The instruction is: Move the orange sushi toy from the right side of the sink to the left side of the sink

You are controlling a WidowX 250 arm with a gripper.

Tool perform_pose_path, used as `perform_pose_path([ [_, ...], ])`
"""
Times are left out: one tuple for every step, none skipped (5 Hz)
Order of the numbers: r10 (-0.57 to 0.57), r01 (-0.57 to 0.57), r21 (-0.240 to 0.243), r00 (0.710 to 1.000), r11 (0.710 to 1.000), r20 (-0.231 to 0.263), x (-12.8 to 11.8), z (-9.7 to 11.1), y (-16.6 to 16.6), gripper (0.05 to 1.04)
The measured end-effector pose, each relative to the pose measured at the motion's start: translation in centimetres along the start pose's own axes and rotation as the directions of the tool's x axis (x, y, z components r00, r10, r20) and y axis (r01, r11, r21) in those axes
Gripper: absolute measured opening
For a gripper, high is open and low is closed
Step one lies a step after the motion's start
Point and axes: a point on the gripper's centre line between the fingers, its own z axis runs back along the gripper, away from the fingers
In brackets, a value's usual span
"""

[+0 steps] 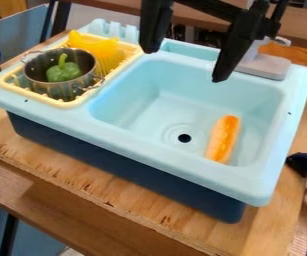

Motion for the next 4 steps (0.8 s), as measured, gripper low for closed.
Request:
perform_pose_path([
  [-0.003,0.004,0.011,1.0,1.0,-0.018,0.3,-0.6,-0.2,1.001],
  [0.001,-0.001,-0.008,0.995,1.0,0.096,2.3,-1.5,2.4,1.001],
  [-0.039,0.041,-0.009,0.987,0.999,0.159,3.1,-2.0,4.2,1.001],
  [-0.014,0.017,-0.015,0.984,1.0,0.179,4.4,-3.8,5.5,1.001],
])
